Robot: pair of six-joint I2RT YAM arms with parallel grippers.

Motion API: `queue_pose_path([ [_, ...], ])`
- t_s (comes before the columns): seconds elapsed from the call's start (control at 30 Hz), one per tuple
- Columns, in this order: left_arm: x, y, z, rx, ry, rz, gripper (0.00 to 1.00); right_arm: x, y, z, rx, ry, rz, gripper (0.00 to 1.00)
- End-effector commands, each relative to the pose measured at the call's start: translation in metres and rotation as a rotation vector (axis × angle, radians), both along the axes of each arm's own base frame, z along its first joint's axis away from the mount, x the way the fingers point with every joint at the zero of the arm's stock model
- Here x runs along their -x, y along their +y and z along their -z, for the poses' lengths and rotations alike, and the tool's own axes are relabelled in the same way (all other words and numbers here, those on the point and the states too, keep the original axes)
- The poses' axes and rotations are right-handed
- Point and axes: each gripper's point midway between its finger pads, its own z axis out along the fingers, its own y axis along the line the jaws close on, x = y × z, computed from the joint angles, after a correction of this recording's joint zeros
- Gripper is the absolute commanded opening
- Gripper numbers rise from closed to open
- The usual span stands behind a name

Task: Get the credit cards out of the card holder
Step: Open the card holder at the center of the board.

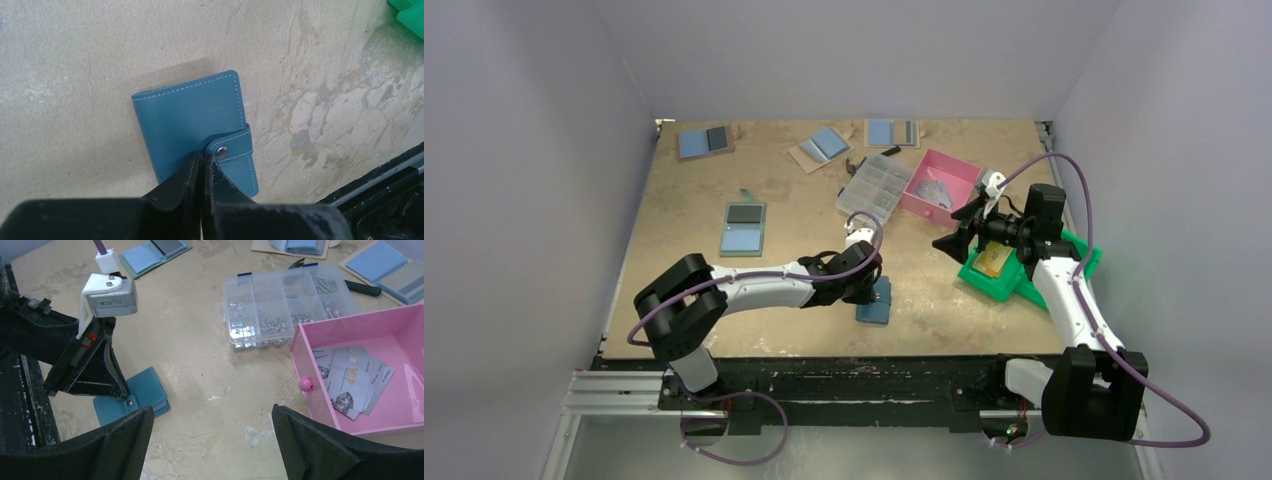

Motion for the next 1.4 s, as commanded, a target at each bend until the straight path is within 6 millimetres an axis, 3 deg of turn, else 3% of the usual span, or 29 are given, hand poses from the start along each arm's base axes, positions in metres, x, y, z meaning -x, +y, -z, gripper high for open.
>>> queue_pose_path([
  [0.0, -0.007, 0.001, -0.029, 0.07, -0.096, -0.013, 0.0, 0.001, 0.0, 0.0, -0.001, -0.018, -0.011, 0.99],
  [0.13, -0.01, -0.006, -0.052, 0.155, -0.166, 0.02, 0.0, 0.001, 0.0, 0.001, -0.004, -0.011, -0.013, 0.99],
  [0.23, -0.01, -0.015, -0.057, 0.193, -0.174, 0.051, 0.0, 0.002, 0.002, 0.003, -0.017, 0.006, -0.02, 0.99],
  [0.33, -0.01, -0.014, -0.052, 0.169, -0.154, 0.049, 0.0, 0.006, 0.009, 0.009, -0.011, 0.022, -0.042, 0.99],
  [0.47, -0.014, 0.006, -0.045, 0.119, -0.135, -0.001, 0.03, 0.025, 0.041, 0.03, 0.119, -0.024, -0.186, 0.99],
  [0.73, -0.013, 0.031, -0.031, 0.252, -0.067, -0.067, 0.04, 0.061, 0.088, 0.082, 0.382, -0.147, -0.503, 0.96],
  [0.83, -0.009, 0.033, -0.025, 0.294, -0.049, -0.072, 0.05, 0.069, 0.104, 0.098, 0.464, -0.169, -0.573, 0.91],
  [1.0, -0.009, 0.037, -0.023, 0.342, -0.05, -0.095, 0.07, 0.074, 0.128, 0.106, 0.515, -0.211, -0.635, 0.82],
  [1.37, -0.008, 0.039, -0.021, 0.366, -0.046, -0.101, 0.28, 0.08, 0.144, 0.127, 0.548, -0.148, -0.674, 0.67],
])
